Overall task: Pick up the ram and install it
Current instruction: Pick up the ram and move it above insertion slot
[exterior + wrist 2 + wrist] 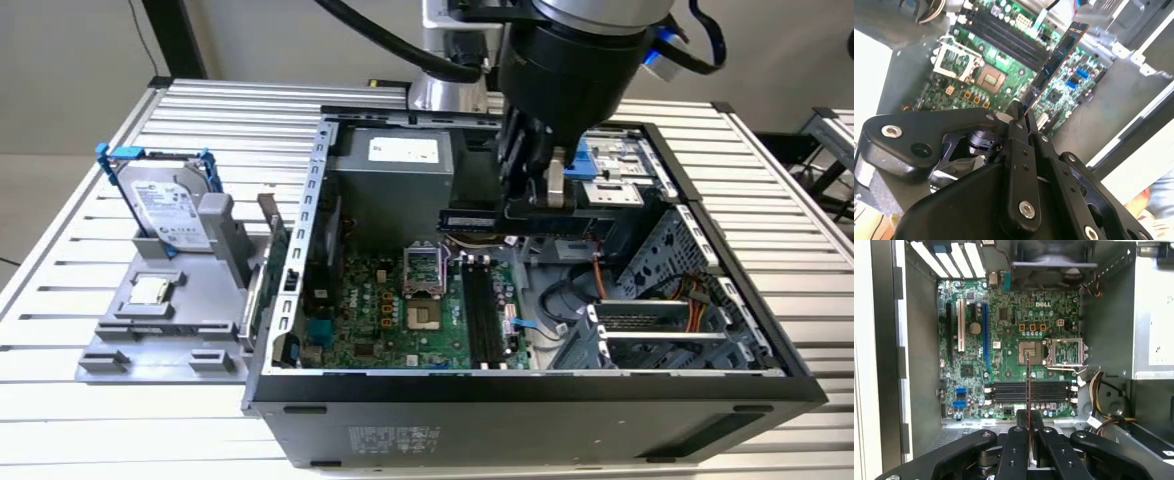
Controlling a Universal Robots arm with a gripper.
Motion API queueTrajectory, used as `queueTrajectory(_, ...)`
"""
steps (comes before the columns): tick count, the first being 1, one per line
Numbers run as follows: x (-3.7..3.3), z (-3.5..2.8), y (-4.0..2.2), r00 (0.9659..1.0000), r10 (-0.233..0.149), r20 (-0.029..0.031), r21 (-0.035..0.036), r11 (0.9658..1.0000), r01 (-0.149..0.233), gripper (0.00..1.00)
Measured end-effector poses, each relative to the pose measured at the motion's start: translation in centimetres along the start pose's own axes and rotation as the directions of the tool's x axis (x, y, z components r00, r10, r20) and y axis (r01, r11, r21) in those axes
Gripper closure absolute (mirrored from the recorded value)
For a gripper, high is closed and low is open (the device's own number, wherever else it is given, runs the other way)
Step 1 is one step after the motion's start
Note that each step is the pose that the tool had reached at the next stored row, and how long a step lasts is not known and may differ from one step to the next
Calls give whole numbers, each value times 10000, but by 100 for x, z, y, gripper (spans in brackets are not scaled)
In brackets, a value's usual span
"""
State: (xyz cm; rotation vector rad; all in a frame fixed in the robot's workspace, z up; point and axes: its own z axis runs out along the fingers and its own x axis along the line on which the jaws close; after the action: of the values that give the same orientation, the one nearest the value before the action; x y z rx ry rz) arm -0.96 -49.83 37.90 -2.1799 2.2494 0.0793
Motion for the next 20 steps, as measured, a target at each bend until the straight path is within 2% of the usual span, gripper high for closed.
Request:
queueTrajectory(3,-2,-1,-49,10000,0,1,0,10000,0,100)
queueTrajectory(9,-12,-1,-52,10000,-1,2,1,10000,1,100)
queueTrajectory(15,-189,6,-96,10000,2,-7,-5,10000,-2,100)
queueTrajectory(20,-302,11,-118,10000,12,-5,-5,10000,-12,100)
